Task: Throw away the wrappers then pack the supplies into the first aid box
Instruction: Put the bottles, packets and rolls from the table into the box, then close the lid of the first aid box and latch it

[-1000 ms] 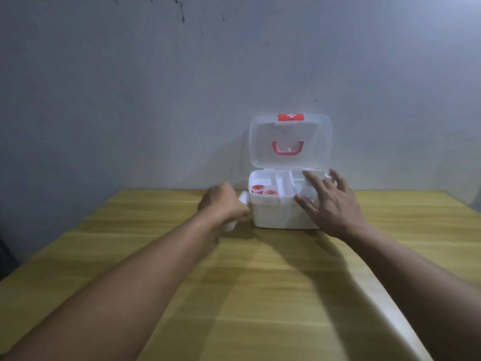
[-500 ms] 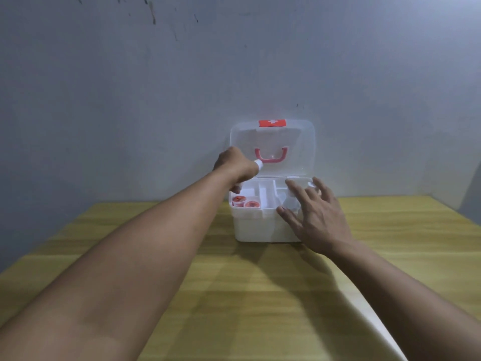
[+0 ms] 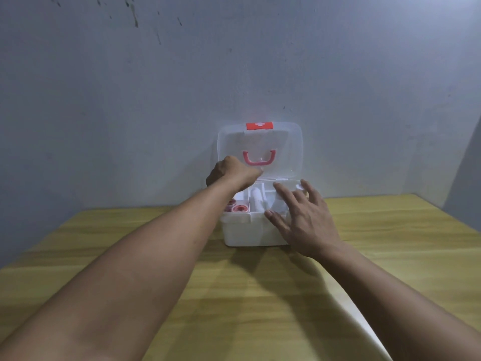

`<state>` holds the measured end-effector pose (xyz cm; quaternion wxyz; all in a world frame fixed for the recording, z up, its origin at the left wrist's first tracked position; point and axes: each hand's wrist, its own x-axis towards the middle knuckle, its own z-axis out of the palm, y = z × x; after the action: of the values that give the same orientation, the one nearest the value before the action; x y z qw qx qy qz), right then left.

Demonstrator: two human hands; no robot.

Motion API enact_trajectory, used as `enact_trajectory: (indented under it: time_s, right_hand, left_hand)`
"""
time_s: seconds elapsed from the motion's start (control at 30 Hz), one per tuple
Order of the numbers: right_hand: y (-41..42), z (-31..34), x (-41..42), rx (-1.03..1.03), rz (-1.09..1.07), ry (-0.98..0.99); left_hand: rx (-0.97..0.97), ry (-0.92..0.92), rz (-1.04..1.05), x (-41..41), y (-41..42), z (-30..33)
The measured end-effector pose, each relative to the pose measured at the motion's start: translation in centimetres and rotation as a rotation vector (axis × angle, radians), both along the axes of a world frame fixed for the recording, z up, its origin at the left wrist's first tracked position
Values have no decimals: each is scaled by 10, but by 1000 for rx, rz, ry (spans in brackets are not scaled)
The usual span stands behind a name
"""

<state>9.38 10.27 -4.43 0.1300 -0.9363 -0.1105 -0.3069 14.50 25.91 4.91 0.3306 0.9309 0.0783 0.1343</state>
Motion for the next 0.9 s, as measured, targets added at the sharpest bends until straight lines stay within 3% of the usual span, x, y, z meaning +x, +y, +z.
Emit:
enact_trajectory:
  time_s: [0.2,0.4,0.6,0.73,0.8,0.9]
  right_hand:
    - [1,1,-1,-7,-14,21]
    - [0,2,0,-28,-8,40]
    - [1,21,-8,-3,40,140]
    - [3,54,1,117,9,-81]
    - [1,73,8,92,-15,-210]
    - [2,93,15,-9,-19,-252]
  left_hand:
    - [137,-277,48,5,7,-7]
    - [-197,-161,-42,29,23,26]
    - [-278,-204,-57,34,29,35]
    - [-161,-361,-34,26,34,32]
    - [-84,-437,-44,18,40,28]
    - [-23,-545,-70,5,50,20]
